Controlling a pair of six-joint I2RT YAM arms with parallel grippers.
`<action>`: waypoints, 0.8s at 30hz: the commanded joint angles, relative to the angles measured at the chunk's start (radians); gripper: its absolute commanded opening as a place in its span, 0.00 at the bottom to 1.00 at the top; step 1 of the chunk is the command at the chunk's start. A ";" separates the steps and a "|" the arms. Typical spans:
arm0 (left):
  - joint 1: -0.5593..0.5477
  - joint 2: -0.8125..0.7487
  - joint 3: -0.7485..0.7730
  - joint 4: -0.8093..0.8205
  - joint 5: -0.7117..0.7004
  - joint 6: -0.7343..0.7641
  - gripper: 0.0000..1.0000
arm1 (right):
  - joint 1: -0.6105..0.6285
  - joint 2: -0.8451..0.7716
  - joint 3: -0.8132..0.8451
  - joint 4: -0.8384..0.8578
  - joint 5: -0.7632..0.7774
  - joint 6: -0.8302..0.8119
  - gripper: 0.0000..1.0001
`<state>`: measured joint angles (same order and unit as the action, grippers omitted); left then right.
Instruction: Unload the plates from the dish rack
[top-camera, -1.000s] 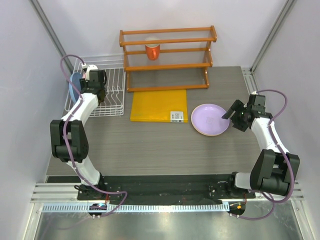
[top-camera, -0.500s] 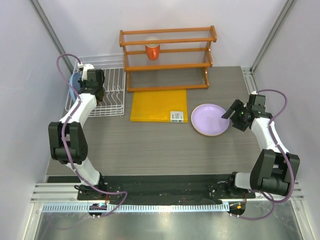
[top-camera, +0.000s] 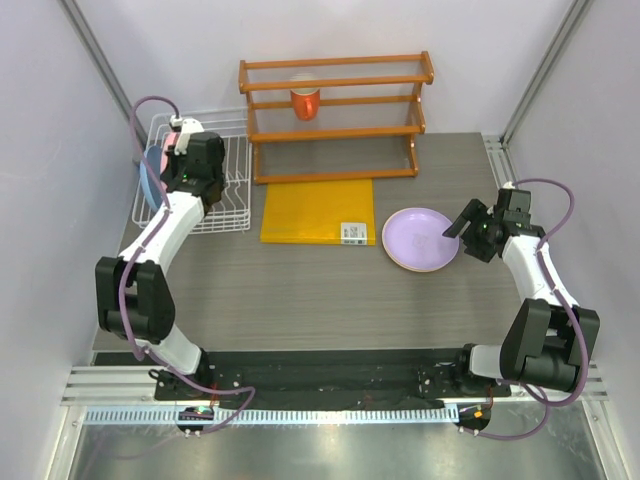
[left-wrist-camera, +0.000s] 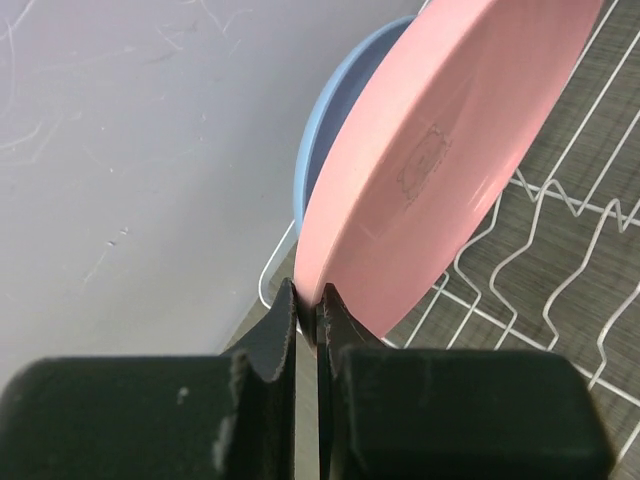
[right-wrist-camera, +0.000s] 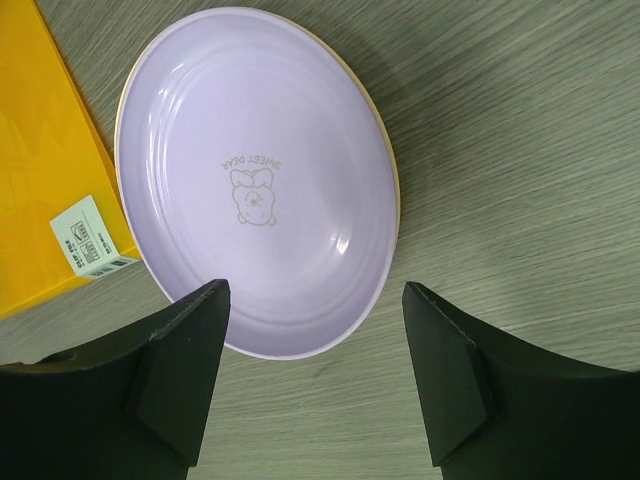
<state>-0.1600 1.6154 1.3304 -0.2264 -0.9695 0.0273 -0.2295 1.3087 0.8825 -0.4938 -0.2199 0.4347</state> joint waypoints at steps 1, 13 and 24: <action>-0.035 -0.083 -0.026 0.093 -0.040 0.004 0.00 | -0.002 -0.038 0.013 0.006 -0.001 -0.024 0.75; -0.092 -0.255 0.015 -0.214 0.181 -0.225 0.00 | 0.001 -0.147 0.058 -0.063 -0.018 -0.024 0.76; -0.160 -0.399 -0.037 -0.344 0.587 -0.460 0.00 | 0.122 -0.249 0.113 -0.045 -0.213 0.005 0.77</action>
<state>-0.2871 1.2854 1.3098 -0.5594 -0.5926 -0.2958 -0.1680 1.1206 0.9245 -0.5640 -0.3382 0.4229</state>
